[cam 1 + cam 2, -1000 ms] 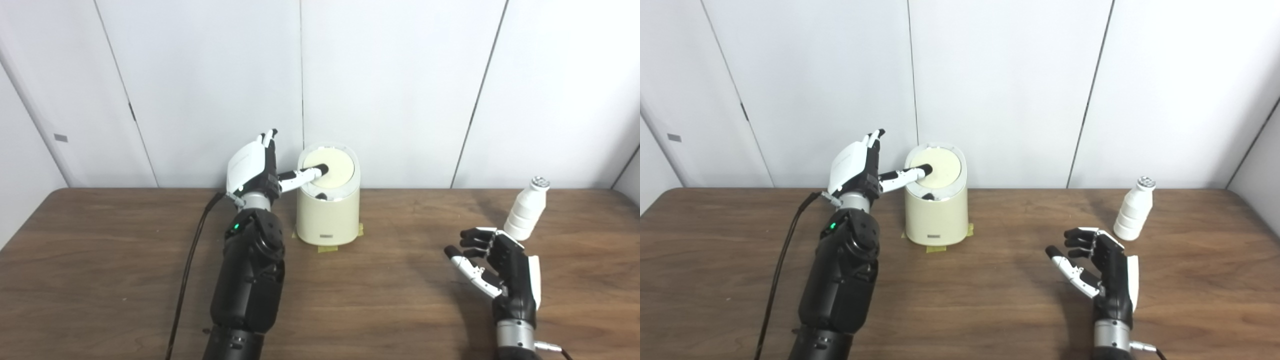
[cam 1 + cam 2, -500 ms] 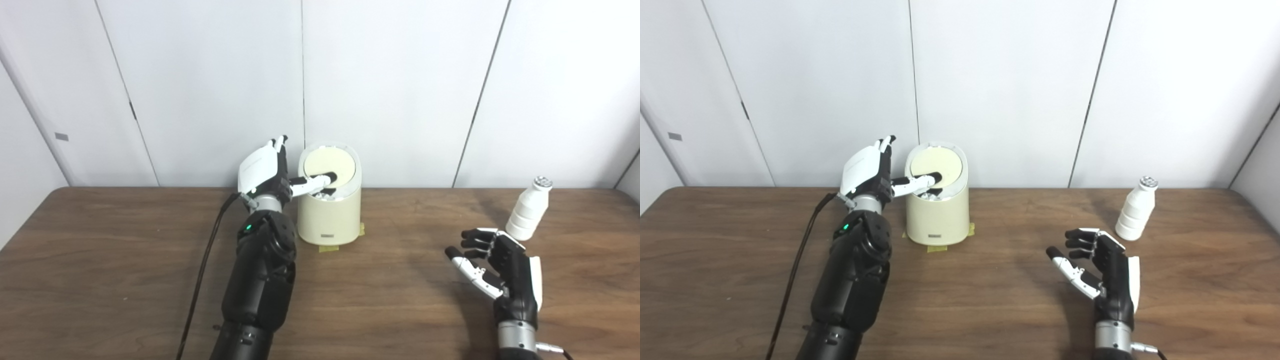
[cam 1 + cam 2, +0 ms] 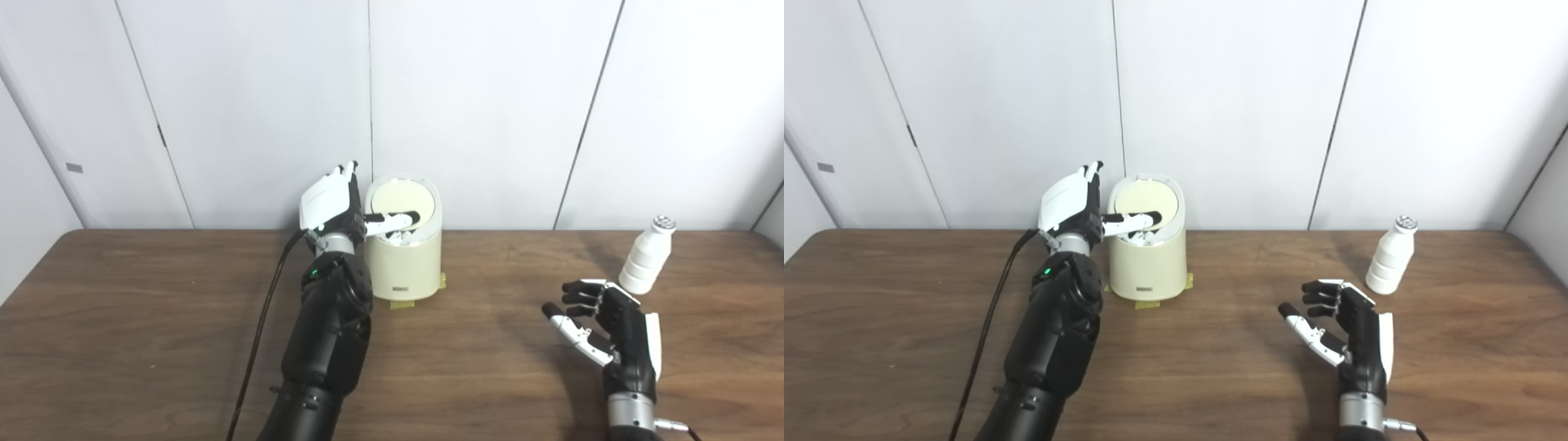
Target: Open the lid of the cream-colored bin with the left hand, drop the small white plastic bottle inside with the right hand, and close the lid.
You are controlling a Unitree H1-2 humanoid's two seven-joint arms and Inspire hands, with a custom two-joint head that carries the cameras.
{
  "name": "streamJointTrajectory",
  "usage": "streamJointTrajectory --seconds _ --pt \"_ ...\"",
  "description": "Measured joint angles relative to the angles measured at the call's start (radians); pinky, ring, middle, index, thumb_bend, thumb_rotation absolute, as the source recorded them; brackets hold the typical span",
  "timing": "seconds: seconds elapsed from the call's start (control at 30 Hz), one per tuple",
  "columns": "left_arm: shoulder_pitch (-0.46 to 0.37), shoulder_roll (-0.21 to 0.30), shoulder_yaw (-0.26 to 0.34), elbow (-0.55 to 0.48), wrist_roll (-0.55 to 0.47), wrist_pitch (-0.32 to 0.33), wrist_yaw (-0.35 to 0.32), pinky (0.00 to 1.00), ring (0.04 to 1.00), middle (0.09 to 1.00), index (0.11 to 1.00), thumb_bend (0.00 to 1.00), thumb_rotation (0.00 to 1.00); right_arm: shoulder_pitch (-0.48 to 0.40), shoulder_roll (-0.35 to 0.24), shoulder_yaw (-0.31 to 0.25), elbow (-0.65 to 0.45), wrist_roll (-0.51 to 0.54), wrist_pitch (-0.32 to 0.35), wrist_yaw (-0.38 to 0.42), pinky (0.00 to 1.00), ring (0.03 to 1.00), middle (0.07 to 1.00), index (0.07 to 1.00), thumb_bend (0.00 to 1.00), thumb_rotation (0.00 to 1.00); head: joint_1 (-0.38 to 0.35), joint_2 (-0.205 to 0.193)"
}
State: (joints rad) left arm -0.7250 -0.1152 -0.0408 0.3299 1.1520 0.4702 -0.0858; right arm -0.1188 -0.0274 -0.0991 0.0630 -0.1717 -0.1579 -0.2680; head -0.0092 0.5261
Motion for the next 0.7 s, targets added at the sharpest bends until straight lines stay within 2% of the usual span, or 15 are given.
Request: streamJointTrajectory --seconds 0.2,0.3,0.37,0.43,0.6,0.63,0.67,0.7 --pt "-0.03 0.008 -0.015 -0.001 0.06 -0.004 -0.029 1.0 1.0 1.0 1.0 0.88 0.0 -0.001 0.0 0.002 0.001 0.001 -0.001 0.0 0.48 0.56 0.583 0.49 0.48 0.14 0.003 -0.002" --pt "-0.035 0.009 -0.02 -0.002 0.086 -0.005 -0.044 1.0 1.0 1.0 1.0 0.83 0.0 -0.002 0.0 0.003 0.003 0.0 -0.002 0.0 0.48 0.56 0.584 0.49 0.48 0.14 0.005 -0.002" --pt "-0.035 0.022 -0.044 -0.004 0.097 -0.005 -0.056 1.0 1.0 1.0 1.0 0.81 0.0 -0.002 0.0 0.003 0.003 0.0 -0.002 0.0 0.48 0.56 0.584 0.49 0.48 0.14 0.005 -0.002" --pt "-0.035 0.044 -0.069 -0.013 0.105 -0.006 -0.084 1.0 1.0 1.0 1.0 0.88 0.0 -0.002 0.0 0.003 0.003 0.0 -0.002 0.0 0.48 0.558 0.583 0.49 0.48 0.14 0.005 -0.002" --pt "-0.035 0.073 -0.098 -0.034 0.158 -0.007 -0.166 1.0 1.0 1.0 1.0 0.96 0.01 -0.002 0.0 0.004 0.004 -0.002 -0.002 -0.001 0.48 0.562 0.588 0.49 0.48 0.14 0.003 -0.003" --pt "-0.035 0.073 -0.097 -0.036 0.161 -0.007 -0.17 1.0 1.0 1.0 1.0 0.94 0.07 -0.002 0.0 0.004 0.004 -0.002 -0.002 -0.001 0.48 0.563 0.588 0.49 0.48 0.14 0.003 -0.003" --pt "-0.035 0.072 -0.092 -0.036 0.161 -0.008 -0.172 1.0 1.0 1.0 1.0 0.89 0.23 -0.003 0.0 0.004 0.004 -0.002 -0.002 -0.001 0.48 0.564 0.588 0.491 0.48 0.14 0.003 -0.003" --pt "-0.035 0.068 -0.083 -0.036 0.162 -0.007 -0.174 1.0 1.0 1.0 1.0 0.81 0.46 -0.003 0.001 0.004 0.004 -0.002 -0.002 -0.001 0.48 0.565 0.589 0.49 0.48 0.14 0.003 -0.002"
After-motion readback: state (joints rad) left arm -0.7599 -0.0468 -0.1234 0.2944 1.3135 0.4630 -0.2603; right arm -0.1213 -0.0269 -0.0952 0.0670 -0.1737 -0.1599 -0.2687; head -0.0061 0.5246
